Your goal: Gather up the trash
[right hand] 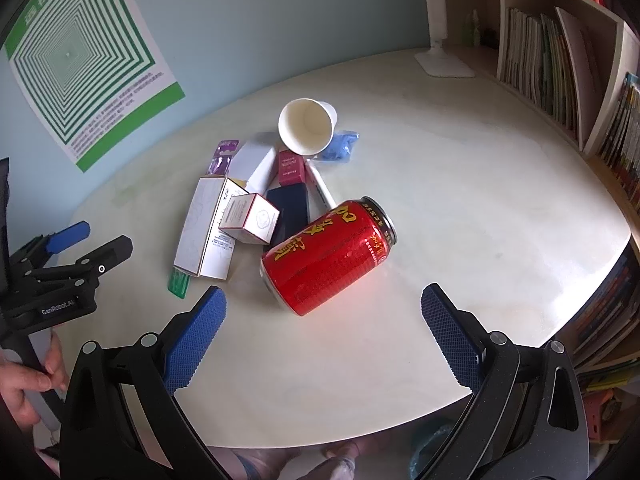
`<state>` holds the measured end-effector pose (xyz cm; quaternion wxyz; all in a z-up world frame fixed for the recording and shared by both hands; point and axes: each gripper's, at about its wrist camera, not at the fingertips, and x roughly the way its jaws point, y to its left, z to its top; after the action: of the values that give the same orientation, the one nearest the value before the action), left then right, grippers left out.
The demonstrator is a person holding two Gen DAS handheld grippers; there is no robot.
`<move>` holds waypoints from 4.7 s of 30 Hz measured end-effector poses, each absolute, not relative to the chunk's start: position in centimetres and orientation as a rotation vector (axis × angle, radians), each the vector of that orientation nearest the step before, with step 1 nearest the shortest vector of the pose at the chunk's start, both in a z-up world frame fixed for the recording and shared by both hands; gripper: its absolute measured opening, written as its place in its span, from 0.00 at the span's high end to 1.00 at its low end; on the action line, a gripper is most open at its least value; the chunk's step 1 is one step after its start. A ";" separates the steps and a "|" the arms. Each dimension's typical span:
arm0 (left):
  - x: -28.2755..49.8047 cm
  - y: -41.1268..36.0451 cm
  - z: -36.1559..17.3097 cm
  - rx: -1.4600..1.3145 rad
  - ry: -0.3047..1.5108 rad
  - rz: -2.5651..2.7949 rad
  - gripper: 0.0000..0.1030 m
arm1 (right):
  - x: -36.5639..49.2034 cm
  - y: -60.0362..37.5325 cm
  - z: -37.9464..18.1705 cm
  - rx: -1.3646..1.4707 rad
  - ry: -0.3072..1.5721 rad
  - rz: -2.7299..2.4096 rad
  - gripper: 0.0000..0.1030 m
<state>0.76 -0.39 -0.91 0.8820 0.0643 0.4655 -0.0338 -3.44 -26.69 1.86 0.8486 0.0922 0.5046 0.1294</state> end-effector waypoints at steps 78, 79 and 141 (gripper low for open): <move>1.5 -0.7 -3.2 0.168 1.052 -0.098 0.06 | -2.9 -25.9 0.9 0.201 1.123 0.335 0.06; 1.6 -0.7 -3.2 0.166 1.054 -0.096 0.06 | -2.8 -25.9 0.8 0.199 1.124 0.337 0.06; 6.8 -2.1 -7.5 0.252 1.231 -0.398 0.54 | 2.0 -20.1 -3.2 -0.912 0.999 1.053 0.26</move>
<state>6.83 -2.14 -7.50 0.7907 0.1172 0.5717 -0.1848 2.03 -20.15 -3.18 0.6545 -0.4024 0.4406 0.4643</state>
